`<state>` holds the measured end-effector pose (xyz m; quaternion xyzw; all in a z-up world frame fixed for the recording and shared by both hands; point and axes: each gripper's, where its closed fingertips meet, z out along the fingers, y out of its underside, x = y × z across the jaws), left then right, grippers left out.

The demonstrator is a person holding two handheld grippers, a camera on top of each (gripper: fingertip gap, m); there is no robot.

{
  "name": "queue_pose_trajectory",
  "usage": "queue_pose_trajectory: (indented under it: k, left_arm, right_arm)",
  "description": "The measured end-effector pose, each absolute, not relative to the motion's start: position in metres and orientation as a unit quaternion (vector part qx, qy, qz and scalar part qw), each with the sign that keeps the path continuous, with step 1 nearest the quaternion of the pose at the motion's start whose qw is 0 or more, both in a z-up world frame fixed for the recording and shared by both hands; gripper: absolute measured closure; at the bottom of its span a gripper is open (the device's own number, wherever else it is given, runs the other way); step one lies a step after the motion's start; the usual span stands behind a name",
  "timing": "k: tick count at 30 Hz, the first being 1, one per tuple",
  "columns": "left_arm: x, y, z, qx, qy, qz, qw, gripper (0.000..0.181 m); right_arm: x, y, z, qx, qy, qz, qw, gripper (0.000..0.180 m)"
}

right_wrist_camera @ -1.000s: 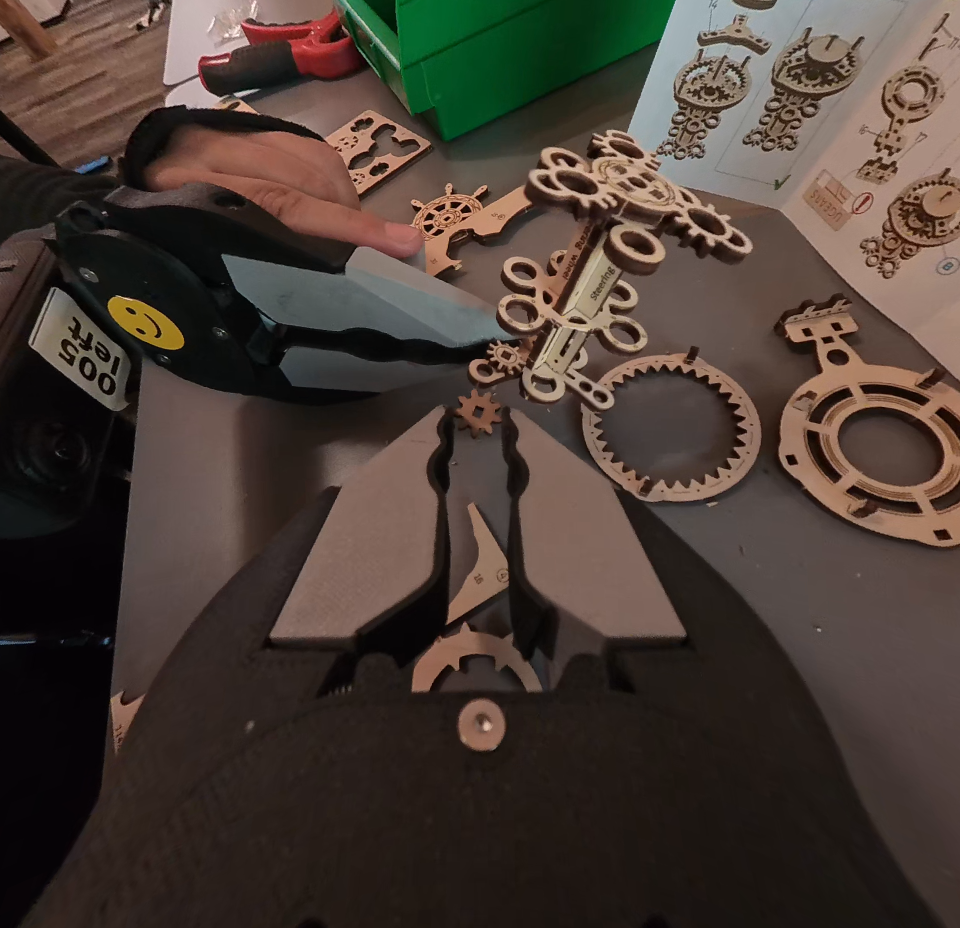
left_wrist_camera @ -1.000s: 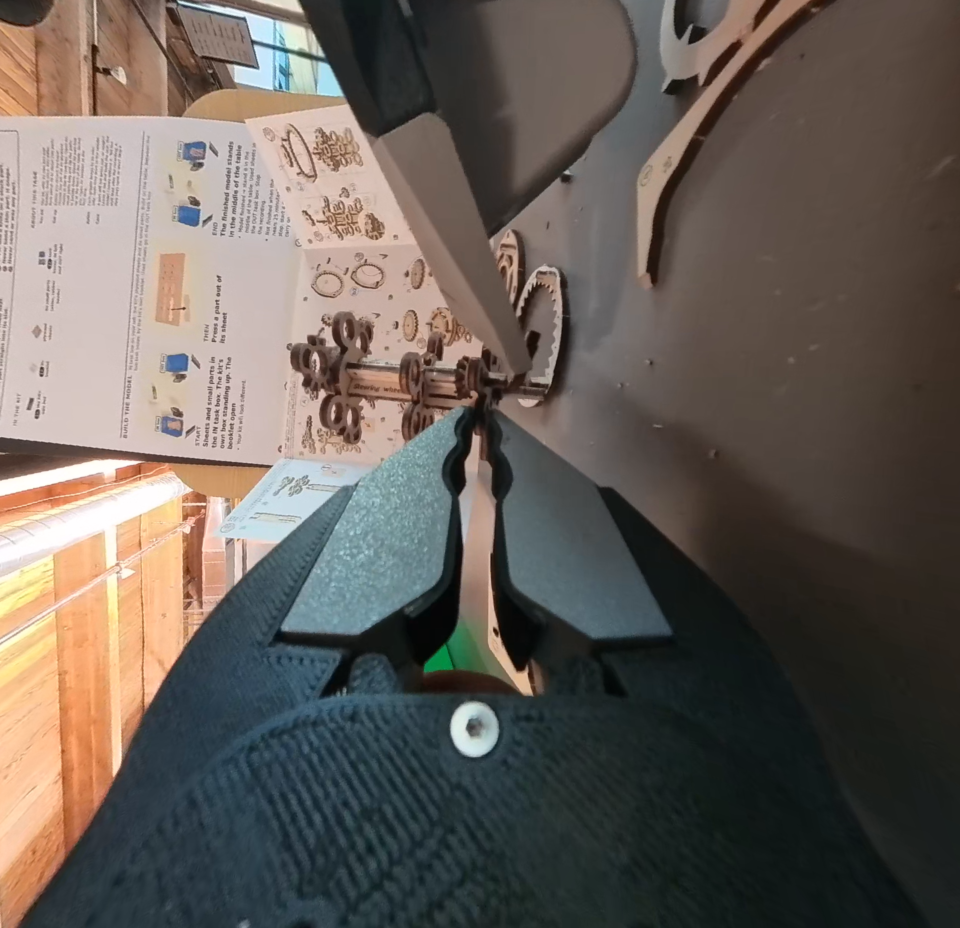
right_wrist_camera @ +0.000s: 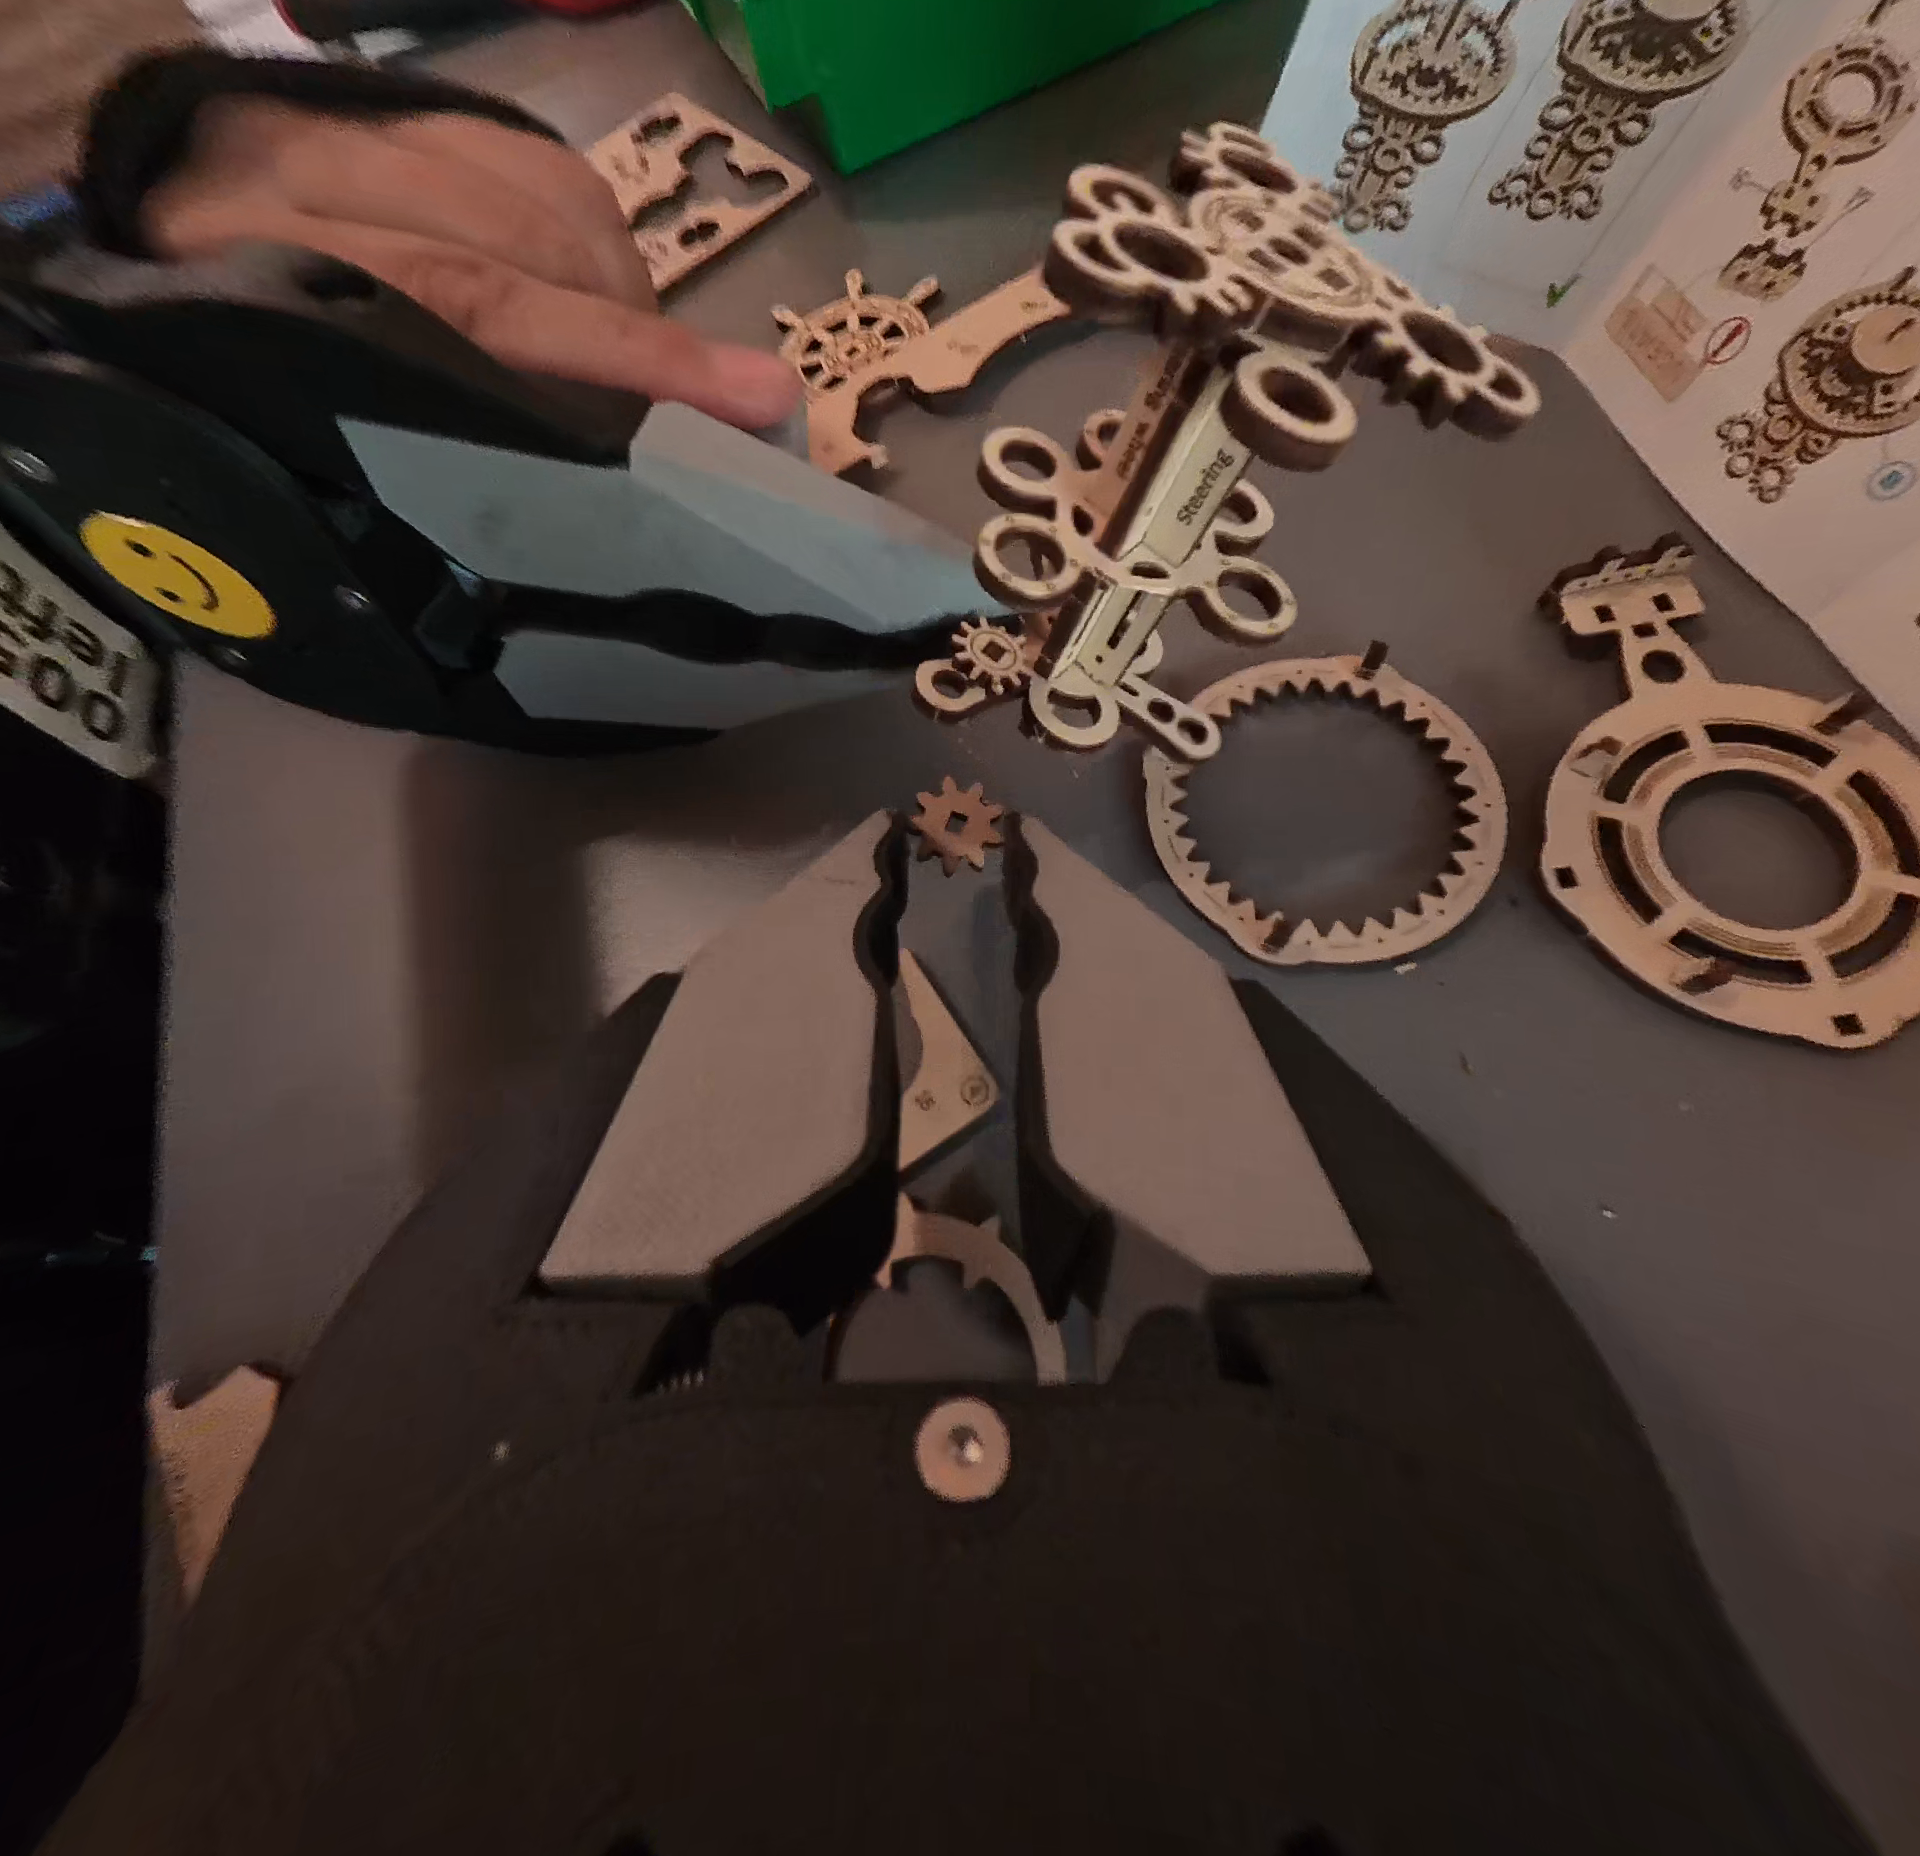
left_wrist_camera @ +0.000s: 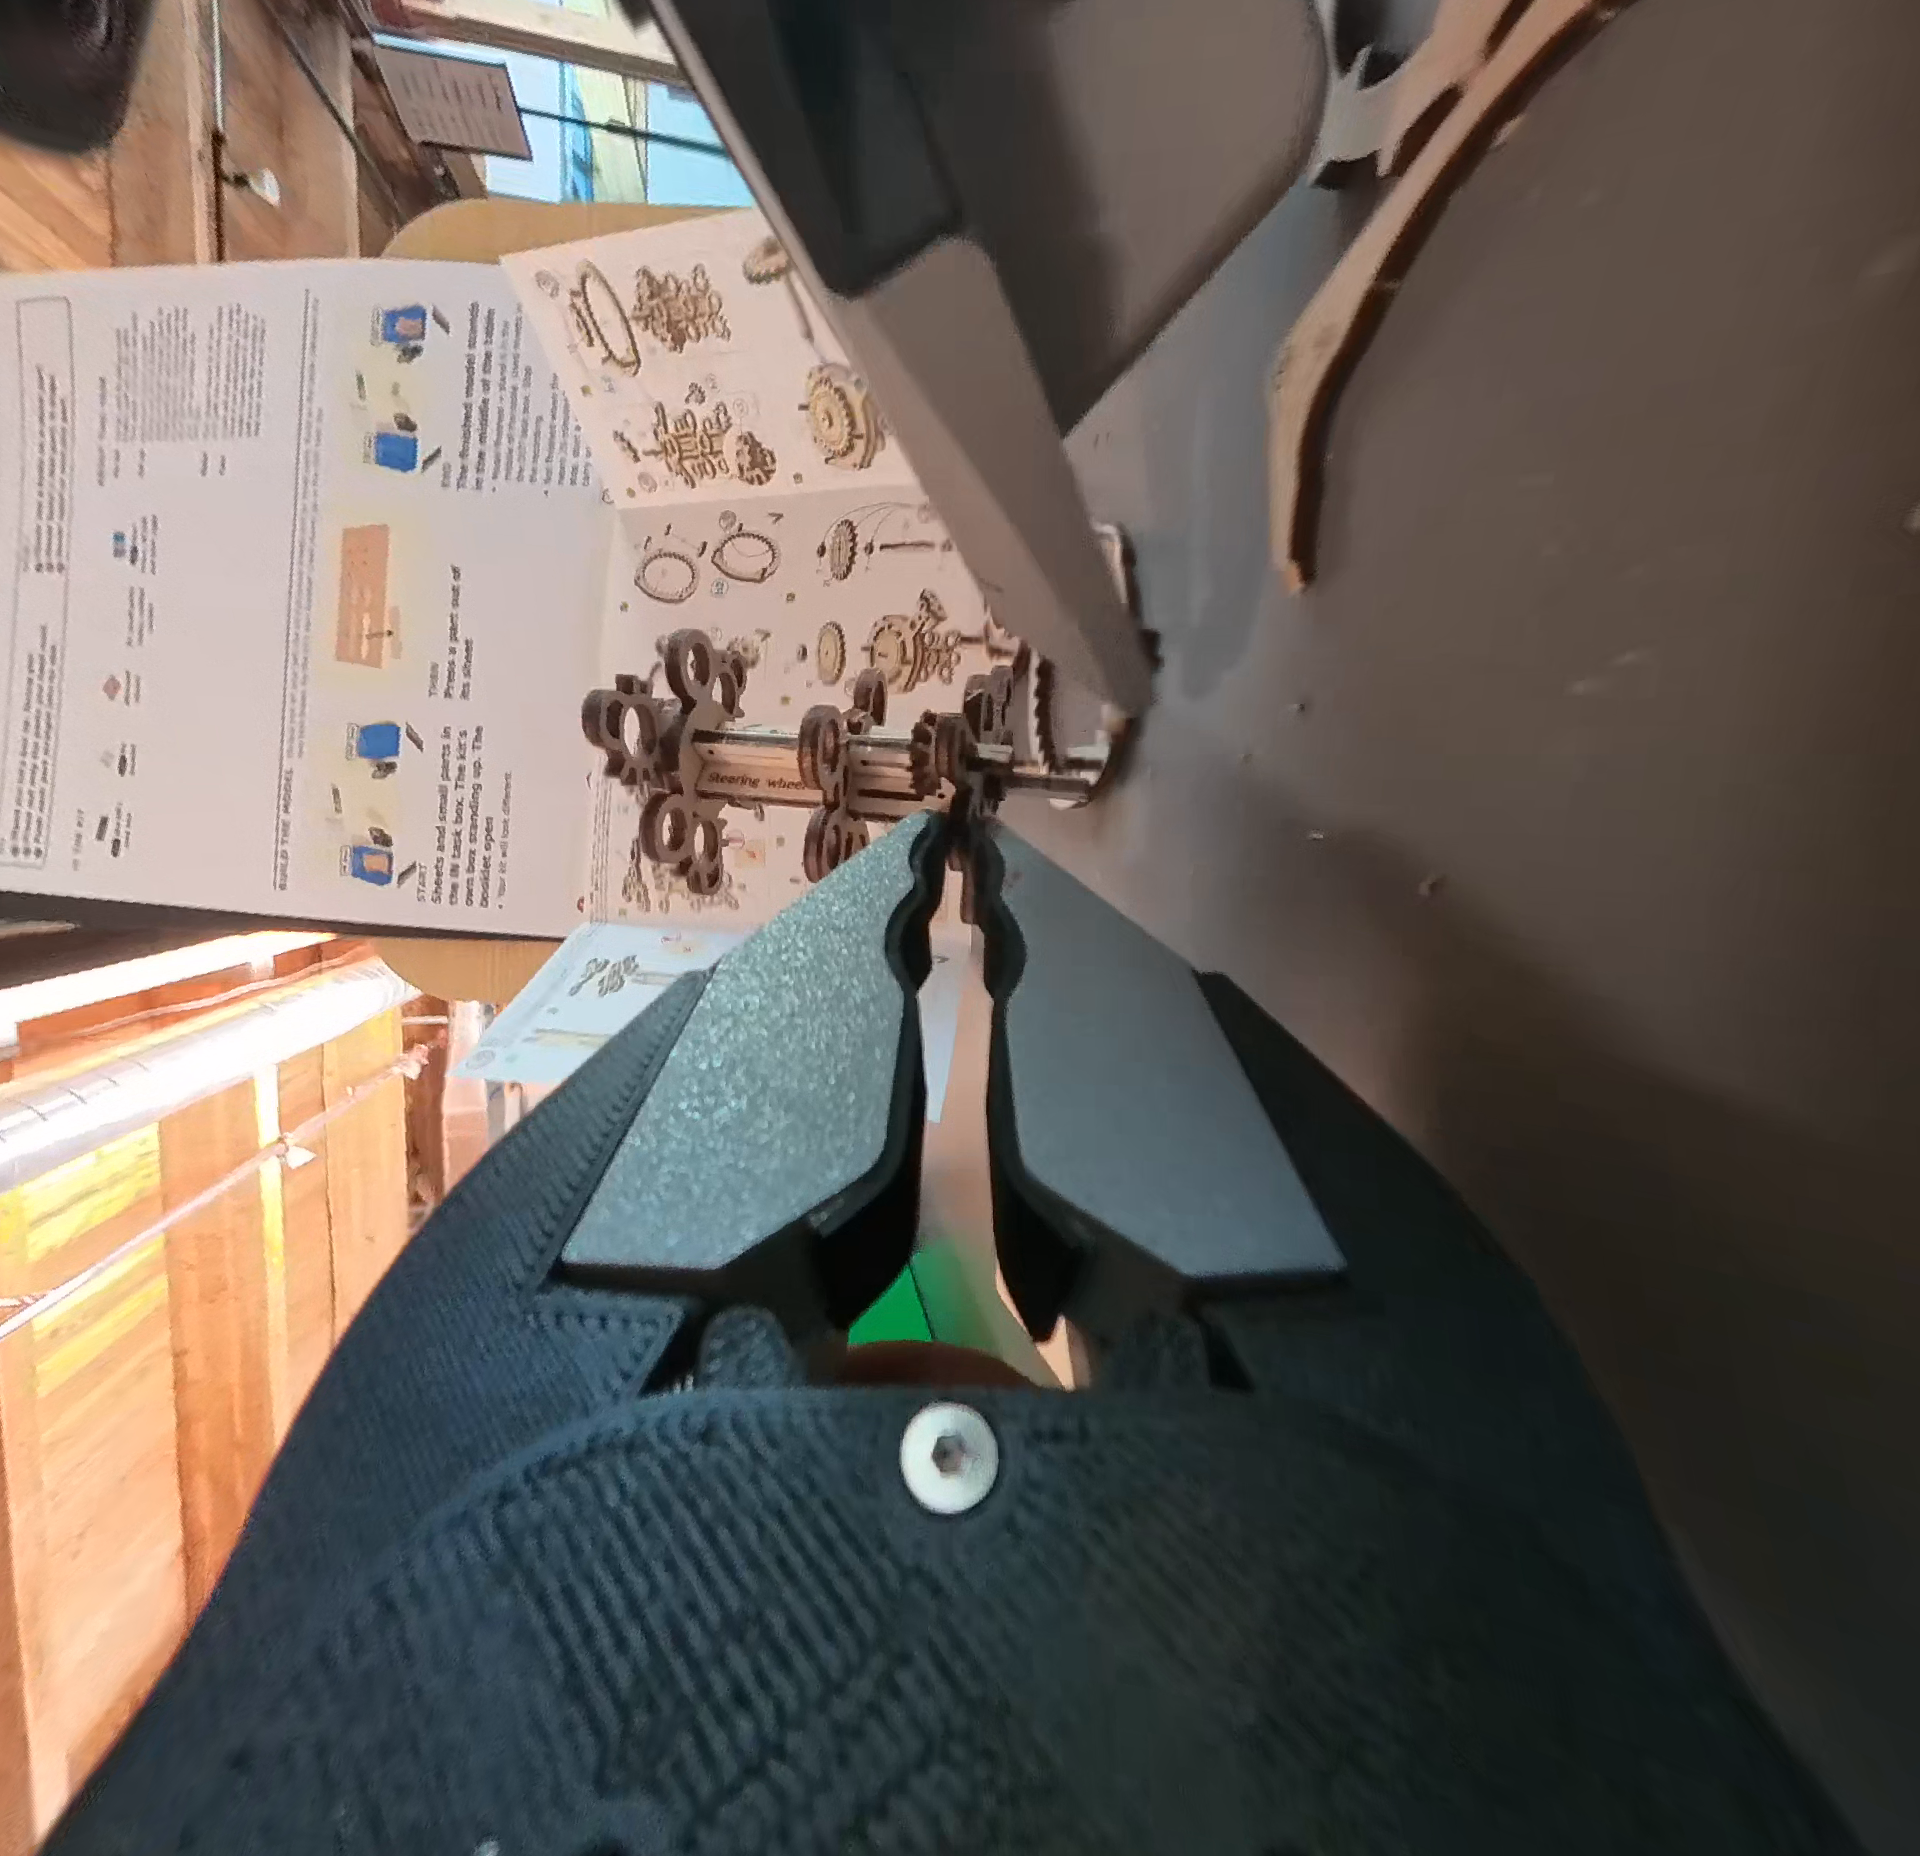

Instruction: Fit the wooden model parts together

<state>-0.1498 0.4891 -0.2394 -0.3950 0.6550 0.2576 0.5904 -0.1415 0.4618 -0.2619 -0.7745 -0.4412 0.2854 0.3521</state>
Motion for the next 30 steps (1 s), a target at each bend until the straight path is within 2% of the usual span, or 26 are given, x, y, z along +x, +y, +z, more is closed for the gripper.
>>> queue_pose_trajectory:
  k: [6,10,17,30]
  left_arm:
    - [-0.149,0.491,-0.244,-0.385,0.663,0.273,0.581,0.18]
    - [-0.149,0.491,-0.244,-0.38,0.663,0.284,0.579,0.18]
    - [-0.145,0.488,-0.246,-0.356,0.672,0.307,0.572,0.18]
    - [-0.143,0.487,-0.247,-0.346,0.676,0.325,0.564,0.179]
  right_arm:
    - [-0.14,0.453,-0.277,-0.774,-0.486,0.241,0.326,0.163]
    - [-0.132,0.461,-0.259,-0.766,-0.467,0.253,0.362,0.155]
    - [-0.133,0.472,-0.238,-0.762,-0.413,0.297,0.401,0.164]
    - [-0.143,0.475,-0.239,-0.775,-0.366,0.346,0.381,0.166]
